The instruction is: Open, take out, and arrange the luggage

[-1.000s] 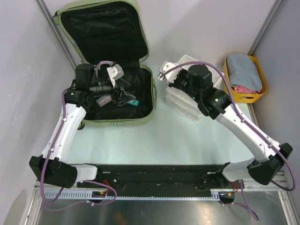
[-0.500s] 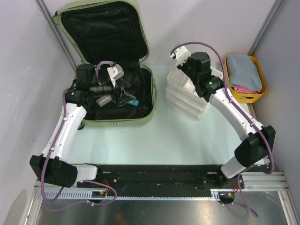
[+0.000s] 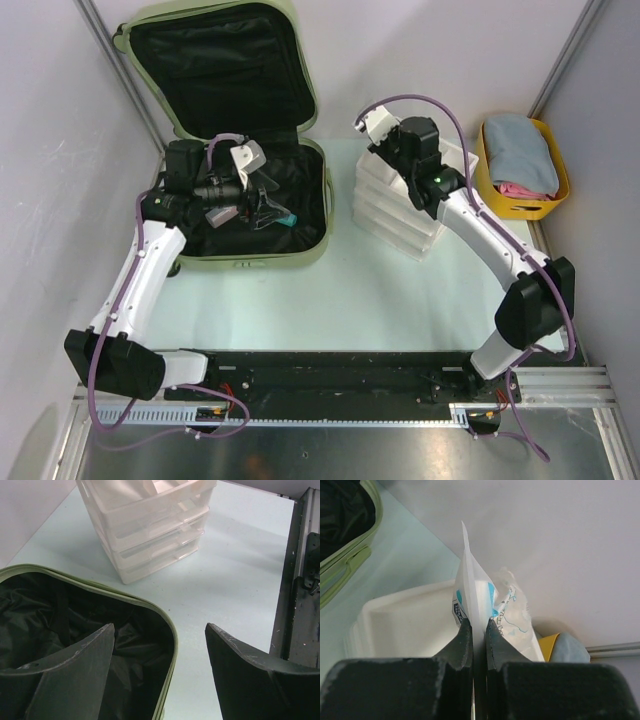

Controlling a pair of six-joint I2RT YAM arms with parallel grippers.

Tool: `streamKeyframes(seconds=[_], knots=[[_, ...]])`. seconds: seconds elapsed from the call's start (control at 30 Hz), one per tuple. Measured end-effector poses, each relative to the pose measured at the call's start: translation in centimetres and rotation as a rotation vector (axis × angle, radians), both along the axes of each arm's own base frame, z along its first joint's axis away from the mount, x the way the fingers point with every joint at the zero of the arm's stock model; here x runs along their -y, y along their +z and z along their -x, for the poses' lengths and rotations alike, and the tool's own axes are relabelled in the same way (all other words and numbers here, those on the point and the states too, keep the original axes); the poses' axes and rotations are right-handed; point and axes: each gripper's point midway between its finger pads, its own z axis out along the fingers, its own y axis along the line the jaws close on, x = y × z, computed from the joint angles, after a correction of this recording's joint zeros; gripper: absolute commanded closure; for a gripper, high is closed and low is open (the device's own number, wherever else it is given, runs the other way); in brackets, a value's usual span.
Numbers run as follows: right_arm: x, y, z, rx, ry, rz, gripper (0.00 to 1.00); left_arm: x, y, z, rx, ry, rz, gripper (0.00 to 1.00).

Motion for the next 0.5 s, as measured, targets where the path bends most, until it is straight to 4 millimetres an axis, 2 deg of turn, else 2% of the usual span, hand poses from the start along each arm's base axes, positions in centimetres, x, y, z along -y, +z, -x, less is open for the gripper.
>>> streamKeyframes(seconds=[0.03,0.2,0.3,0.33,0.43,0.5], knots=[[-0.1,-0.4,0.0,-0.004,0.004,0.003,0.9,0.0,0.0,0.0,0.0,0.0,0.0,0.21],[-0.4,-3.2,0.4,-0.063,0.032,0.03,0.77,0.0,0.0,0.0,0.0,0.0,0.0,0.21],[-0.6,-4.3,0.8,-0.103,0.048,0.03,0.54,0.0,0.0,0.0,0.0,0.0,0.0,0.21],[-0.7,-4.4,0.9,-0.109,0.052,0.026,0.42,0.0,0.0,0.0,0.0,0.0,0.0,0.21],[-1.1,-4.8,1.1,-0.128,0.068,0.009,0.27,0.0,0.0,0.0,0.0,0.001,0.0,0.21],[-1.5,-5.4,1.6,-0.162,0.085,-0.005,0.24,0.0,0.0,0.0,0.0,0.001,-0.001,0.21]])
